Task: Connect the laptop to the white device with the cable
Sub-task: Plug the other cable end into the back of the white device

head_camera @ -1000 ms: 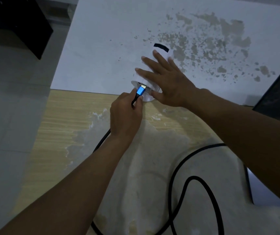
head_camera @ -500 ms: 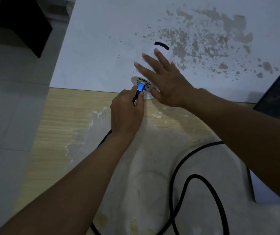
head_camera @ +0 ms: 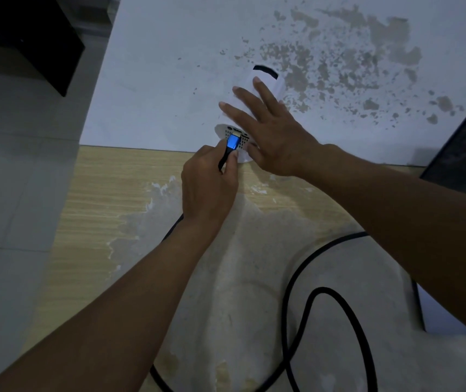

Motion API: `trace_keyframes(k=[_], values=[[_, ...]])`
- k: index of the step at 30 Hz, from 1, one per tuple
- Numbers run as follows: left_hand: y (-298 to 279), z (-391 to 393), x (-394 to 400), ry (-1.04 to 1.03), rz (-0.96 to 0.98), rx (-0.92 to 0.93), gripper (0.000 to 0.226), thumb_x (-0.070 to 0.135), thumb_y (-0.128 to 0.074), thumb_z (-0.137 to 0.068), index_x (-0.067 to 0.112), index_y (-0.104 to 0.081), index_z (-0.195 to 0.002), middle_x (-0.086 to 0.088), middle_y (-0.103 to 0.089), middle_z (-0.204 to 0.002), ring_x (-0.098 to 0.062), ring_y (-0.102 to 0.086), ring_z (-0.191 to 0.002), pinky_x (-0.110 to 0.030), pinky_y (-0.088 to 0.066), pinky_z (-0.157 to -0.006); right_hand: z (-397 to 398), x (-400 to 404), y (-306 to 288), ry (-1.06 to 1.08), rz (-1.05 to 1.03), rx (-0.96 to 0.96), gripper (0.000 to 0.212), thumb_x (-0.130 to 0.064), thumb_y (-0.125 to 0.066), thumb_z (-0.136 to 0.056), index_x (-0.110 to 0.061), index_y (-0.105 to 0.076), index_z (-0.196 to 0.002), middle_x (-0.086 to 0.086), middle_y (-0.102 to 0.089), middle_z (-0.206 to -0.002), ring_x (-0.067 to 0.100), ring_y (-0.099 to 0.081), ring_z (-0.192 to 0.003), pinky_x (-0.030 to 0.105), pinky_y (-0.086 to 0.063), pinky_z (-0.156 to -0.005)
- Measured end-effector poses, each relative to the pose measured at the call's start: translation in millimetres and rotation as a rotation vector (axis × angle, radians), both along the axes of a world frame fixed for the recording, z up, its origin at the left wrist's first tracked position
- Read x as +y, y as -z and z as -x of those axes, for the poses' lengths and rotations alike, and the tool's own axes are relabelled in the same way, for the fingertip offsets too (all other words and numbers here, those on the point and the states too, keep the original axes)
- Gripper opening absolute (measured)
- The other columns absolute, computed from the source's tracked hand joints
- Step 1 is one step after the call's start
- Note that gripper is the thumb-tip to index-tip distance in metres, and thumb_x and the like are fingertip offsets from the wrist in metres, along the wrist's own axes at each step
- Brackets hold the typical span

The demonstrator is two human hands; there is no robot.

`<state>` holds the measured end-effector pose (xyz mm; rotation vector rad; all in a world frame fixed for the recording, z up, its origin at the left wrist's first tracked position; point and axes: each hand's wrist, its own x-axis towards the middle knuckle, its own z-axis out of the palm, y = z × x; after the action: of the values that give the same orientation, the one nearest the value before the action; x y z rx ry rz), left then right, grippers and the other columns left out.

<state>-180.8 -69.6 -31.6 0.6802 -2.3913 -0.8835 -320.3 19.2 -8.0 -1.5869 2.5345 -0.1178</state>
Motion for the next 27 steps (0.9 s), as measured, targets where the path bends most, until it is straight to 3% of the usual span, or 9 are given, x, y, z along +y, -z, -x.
trace_keyframes(k=[5,11,15,21,25,27], values=[[-4,2,-3,-0.004,0.005,0.003,0.025,0.017,-0.061,-0.093,0.006,-0.069,-0.113,-0.013,-0.072,-0.081,-0.014,-0.057,-0.066,-0.022,-0.039,-0.059,-1,-1,0,0.003,0.001,-0.004,0.078,-0.015,-0.053,-0.095,-0.030,-0.007,-0.156,0.007,0.002,-0.168,0.034,0.014,-0.152,0.068,-0.017,-0.118],[-8,9,-2,-0.021,-0.039,-0.006,0.023,0.017,-0.063,-0.092,0.004,-0.069,-0.110,-0.015,-0.073,-0.084,-0.018,-0.062,-0.069,-0.032,-0.054,-0.063,-5,-1,3,0.024,0.013,0.028,0.076,-0.016,-0.052,-0.097,-0.028,-0.007,-0.157,0.008,0.002,-0.168,0.035,0.013,-0.152,0.068,-0.016,-0.118],[-9,11,-5,-0.021,-0.035,-0.011,0.025,0.018,-0.065,-0.091,0.003,-0.070,-0.110,-0.015,-0.075,-0.088,-0.015,-0.063,-0.071,-0.022,-0.048,-0.067,-7,-3,6,0.033,0.008,0.050,0.074,-0.020,-0.053,-0.098,-0.027,-0.008,-0.157,0.008,0.002,-0.168,0.036,0.013,-0.152,0.069,-0.013,-0.119],[-11,15,-6,-0.026,-0.047,-0.029,0.025,0.020,-0.066,-0.090,0.003,-0.071,-0.107,-0.015,-0.075,-0.088,-0.013,-0.061,-0.069,-0.023,-0.049,-0.067,-6,-5,9,0.011,0.030,0.064,0.070,-0.017,-0.051,-0.098,-0.025,-0.013,-0.156,0.009,0.000,-0.168,0.038,0.011,-0.152,0.069,-0.011,-0.119],[-13,14,-3,-0.058,-0.089,-0.030,0.027,0.020,-0.066,-0.090,0.004,-0.070,-0.112,-0.016,-0.076,-0.093,-0.023,-0.069,-0.077,-0.028,-0.052,-0.073,-3,-3,5,-0.003,0.027,0.011,0.071,-0.021,-0.051,-0.095,-0.024,-0.015,-0.156,0.009,-0.001,-0.168,0.038,0.012,-0.152,0.070,-0.009,-0.119],[-15,12,-4,-0.044,-0.100,-0.030,0.026,0.021,-0.067,-0.090,0.006,-0.071,-0.111,-0.015,-0.077,-0.092,-0.023,-0.070,-0.078,-0.030,-0.053,-0.073,-7,-4,2,0.040,0.113,-0.080,0.061,-0.027,-0.044,-0.096,-0.022,-0.027,-0.154,0.007,-0.010,-0.167,0.035,0.007,-0.153,0.068,-0.009,-0.120]])
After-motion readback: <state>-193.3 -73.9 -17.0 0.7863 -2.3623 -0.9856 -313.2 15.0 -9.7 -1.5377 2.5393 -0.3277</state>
